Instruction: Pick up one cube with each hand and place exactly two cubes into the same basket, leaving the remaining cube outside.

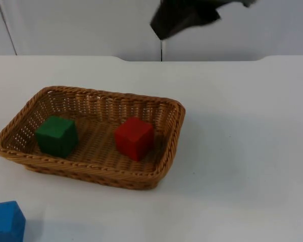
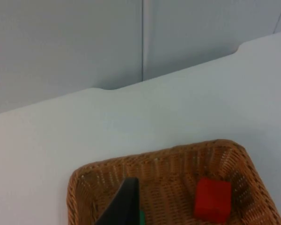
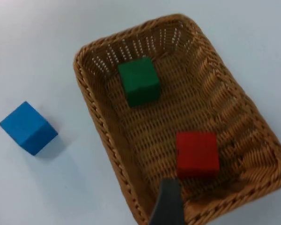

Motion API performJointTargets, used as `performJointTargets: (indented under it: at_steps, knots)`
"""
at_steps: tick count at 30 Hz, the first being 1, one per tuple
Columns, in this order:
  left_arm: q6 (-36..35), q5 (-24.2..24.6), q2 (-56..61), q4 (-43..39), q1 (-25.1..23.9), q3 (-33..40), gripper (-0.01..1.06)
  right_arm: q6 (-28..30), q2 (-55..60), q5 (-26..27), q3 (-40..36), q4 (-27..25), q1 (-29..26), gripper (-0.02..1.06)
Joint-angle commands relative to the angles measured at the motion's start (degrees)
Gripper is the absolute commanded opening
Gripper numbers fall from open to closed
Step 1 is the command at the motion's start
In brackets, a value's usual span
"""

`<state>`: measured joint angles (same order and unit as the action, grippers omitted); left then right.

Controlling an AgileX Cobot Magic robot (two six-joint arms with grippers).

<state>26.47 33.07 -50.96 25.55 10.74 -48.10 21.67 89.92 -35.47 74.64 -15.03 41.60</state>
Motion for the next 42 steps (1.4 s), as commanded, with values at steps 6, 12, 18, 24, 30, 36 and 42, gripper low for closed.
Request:
performJointTargets:
  at_steps: [6,12,18,24,30,36,42]
  knots:
    - [-0.41,-0.14,5.05,2.09,-0.11,4.09,0.96,-2.19,-9.14,7.02,-10.37,-0.93,0.29,0.62]
    - [0.15,4.03,9.79,2.09,-0.11,4.7,0.96,-3.87,-15.58,8.29,-17.35,-0.93,0.29,0.62]
    - [0.15,8.2,14.15,0.47,-0.11,4.7,0.96,-4.3,-21.18,7.83,-21.32,-1.19,0.29,0.62]
    - [-0.09,11.63,18.82,0.37,-0.11,4.7,0.96,-4.3,-27.72,6.18,-23.85,-1.76,0.29,0.62]
    - [-3.91,14.84,23.55,-3.26,-0.11,4.75,0.96,-5.19,-34.26,5.06,-27.08,-1.88,0.29,0.62]
    - [-8.84,16.22,29.04,-7.27,-0.11,8.04,0.96,-5.78,-40.4,3.94,-31.12,-1.88,0.29,0.62]
    - [-11.51,17.44,36.16,-9.12,-0.11,13.48,0.96,-6.02,-46.81,3.83,-36.08,-1.88,0.29,0.62]
